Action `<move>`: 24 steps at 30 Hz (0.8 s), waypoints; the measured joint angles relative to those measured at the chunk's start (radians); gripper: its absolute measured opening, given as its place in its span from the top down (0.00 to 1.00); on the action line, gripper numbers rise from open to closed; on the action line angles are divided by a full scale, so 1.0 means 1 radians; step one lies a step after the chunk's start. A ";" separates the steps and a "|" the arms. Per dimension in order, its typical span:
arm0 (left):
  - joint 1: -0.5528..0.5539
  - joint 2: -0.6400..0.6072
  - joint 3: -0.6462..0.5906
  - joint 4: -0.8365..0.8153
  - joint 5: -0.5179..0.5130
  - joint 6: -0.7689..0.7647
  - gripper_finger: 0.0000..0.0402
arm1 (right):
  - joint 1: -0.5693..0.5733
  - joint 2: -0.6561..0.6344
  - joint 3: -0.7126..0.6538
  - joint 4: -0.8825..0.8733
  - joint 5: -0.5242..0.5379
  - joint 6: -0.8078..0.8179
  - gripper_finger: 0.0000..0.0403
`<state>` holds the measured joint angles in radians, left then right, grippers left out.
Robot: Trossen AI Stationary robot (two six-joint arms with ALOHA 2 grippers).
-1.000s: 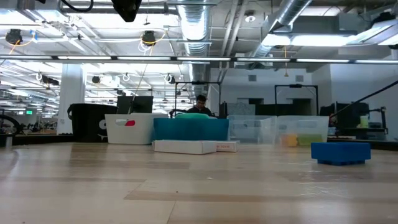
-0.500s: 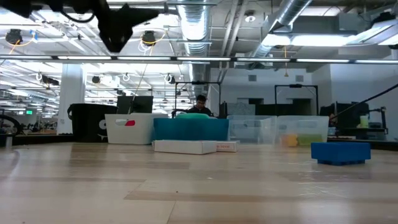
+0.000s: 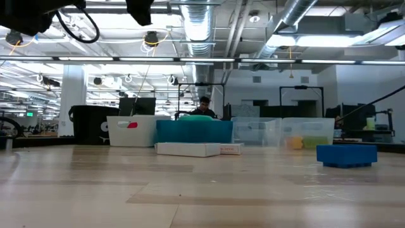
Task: Pick & Place Toys
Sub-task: Put the large blue game piece into the white bin
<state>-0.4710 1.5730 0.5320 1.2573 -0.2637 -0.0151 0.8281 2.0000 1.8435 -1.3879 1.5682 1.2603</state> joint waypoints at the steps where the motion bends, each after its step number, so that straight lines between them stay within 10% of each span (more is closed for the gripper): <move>1: 0.000 -0.004 0.000 -0.020 -0.010 0.012 0.26 | -0.009 0.004 0.000 0.031 -0.008 -0.016 0.68; 17: 0.041 -0.009 0.001 -0.085 0.045 0.012 0.26 | -0.146 0.015 -0.001 1.035 -0.430 -0.989 0.68; 24: 0.023 -0.009 0.001 -0.044 0.055 0.011 0.26 | -0.195 0.015 -0.001 1.132 -0.551 -1.093 0.68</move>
<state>-0.4480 1.5642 0.5329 1.2133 -0.2087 -0.0039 0.6327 2.0151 1.8427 -0.2557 1.0172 0.1673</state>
